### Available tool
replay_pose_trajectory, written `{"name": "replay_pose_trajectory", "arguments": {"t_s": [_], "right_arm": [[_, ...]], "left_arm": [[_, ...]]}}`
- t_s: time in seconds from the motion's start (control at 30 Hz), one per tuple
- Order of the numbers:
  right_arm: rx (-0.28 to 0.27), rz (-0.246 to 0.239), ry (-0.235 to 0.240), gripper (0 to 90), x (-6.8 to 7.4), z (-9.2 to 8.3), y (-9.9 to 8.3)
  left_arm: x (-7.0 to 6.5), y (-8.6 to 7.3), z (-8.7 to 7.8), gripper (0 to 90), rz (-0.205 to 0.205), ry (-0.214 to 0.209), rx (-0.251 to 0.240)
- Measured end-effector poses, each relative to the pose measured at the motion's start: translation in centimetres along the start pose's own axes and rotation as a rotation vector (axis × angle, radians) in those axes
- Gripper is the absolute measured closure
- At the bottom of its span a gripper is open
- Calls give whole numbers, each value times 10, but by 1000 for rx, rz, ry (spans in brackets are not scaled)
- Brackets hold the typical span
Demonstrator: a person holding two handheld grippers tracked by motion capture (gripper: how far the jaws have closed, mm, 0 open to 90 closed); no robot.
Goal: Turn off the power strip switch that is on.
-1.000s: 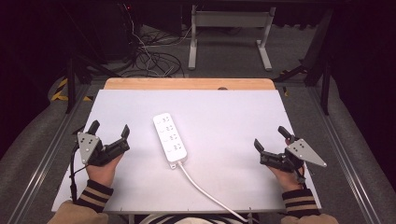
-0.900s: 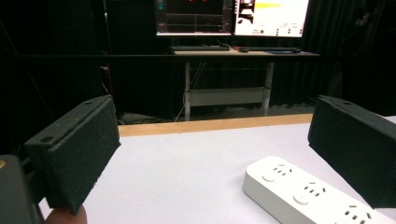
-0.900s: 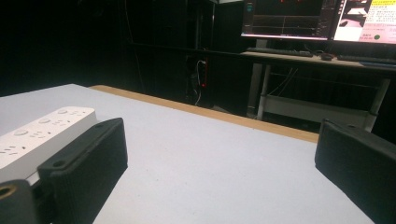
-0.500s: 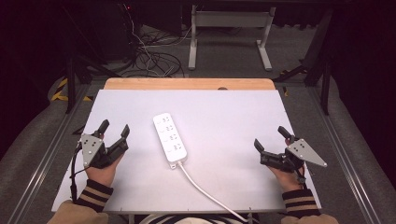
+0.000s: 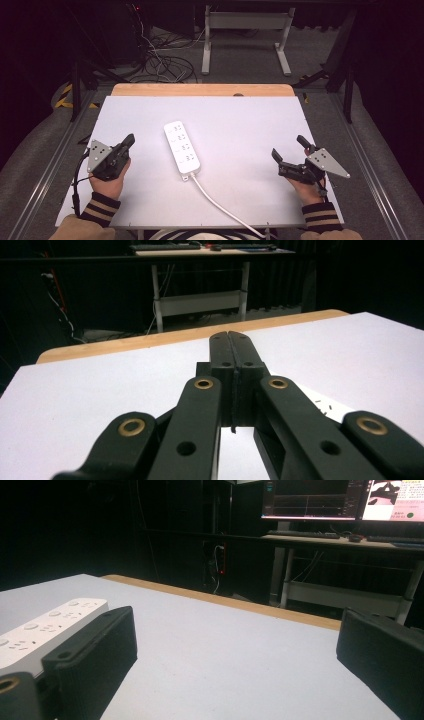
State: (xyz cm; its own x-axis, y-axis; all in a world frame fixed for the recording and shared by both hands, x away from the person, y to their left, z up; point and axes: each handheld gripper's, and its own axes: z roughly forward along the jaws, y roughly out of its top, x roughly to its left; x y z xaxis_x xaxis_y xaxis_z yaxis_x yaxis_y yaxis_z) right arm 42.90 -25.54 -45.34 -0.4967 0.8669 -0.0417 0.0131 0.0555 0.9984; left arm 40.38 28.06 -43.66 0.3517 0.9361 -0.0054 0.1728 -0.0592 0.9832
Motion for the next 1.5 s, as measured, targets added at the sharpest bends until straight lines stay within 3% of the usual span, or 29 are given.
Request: {"name": "replay_pose_trajectory", "arguments": {"t_s": [0.2,0.5,0.57,0.6,0.63,0.7,0.97,1.13,1.17,1.2,1.5], "right_arm": [[1,1,1,35,0,0,0],[11,-1,-5,39,0,0,0],[9,2,-2,39,0,0,0],[11,0,-6,40,1,0,0],[12,1,-6,40,1,0,0],[12,1,-6,40,1,0,0],[16,5,-5,41,0,0,0],[17,5,-4,43,1,1,0],[17,5,-5,43,1,1,0],[17,4,-3,43,1,1,0],[18,5,-7,43,0,0,0]], "left_arm": [[0,3,-1,900,-6,-6,2],[-3,11,3,900,44,-55,40],[-14,15,11,900,91,-119,83],[-14,15,11,900,91,-119,83],[-23,18,17,900,129,-150,123],[-30,21,22,900,142,-173,140],[-35,23,29,900,162,-197,195],[-53,23,46,900,188,-282,296],[-53,23,46,900,188,-282,296],[-62,24,51,900,207,-301,320],[-83,22,73,900,248,-325,440]]}}
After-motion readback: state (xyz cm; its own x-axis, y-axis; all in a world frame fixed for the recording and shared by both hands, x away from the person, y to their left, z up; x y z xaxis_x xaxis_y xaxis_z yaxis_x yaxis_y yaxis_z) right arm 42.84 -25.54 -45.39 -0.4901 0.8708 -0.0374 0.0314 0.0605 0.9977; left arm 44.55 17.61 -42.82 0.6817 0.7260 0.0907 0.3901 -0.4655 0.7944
